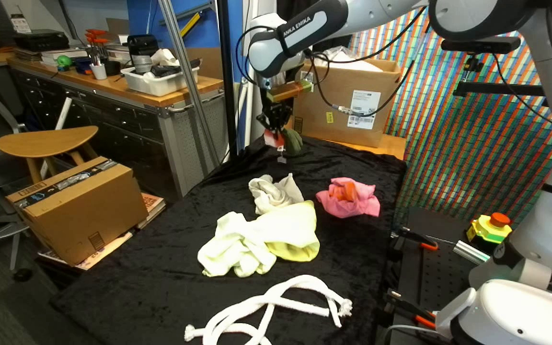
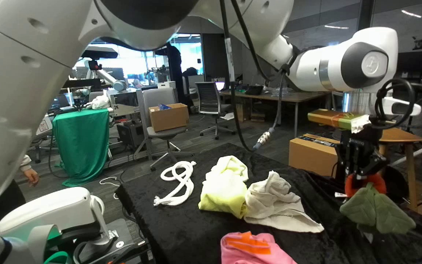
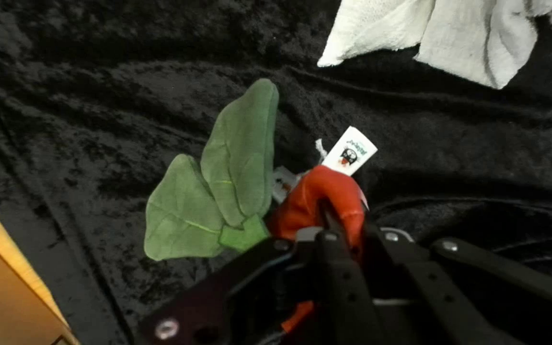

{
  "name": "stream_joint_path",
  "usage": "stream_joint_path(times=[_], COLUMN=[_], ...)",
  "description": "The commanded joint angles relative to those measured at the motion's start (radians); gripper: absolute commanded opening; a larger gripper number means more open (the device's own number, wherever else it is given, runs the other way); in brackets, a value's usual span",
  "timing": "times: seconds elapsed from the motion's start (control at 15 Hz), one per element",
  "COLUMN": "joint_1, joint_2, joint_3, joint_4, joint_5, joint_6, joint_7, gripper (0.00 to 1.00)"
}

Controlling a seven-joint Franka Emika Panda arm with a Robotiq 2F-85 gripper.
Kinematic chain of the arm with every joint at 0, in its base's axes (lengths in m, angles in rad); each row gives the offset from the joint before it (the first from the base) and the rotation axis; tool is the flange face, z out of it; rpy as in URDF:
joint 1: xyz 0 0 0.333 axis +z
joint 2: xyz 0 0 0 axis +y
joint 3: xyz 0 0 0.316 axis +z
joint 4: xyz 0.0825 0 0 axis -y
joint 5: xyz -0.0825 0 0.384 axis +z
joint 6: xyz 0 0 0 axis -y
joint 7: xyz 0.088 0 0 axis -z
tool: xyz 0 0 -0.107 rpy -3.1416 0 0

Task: Move the green towel, the beetroot plushy, the pink shirt and the rope to the middle of the table

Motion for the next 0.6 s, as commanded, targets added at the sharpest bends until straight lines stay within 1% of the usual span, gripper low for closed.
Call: stream_joint_path(times=[0.0, 0.33, 0.53], joint_1=[0.017, 0.039, 0.054], joint_2=[-0.156, -0.329, -0.409], joint_3=[0.004, 0.046, 0.077], joint_4=[-0.107, -0.251, -0.317], joint_5=[-0.030, -0.037, -0.031], joint_6=[-0.036, 0.008, 0.025], joint_7=[-0.055, -0.150, -0.201], gripper=[0.05, 0.05, 0.05])
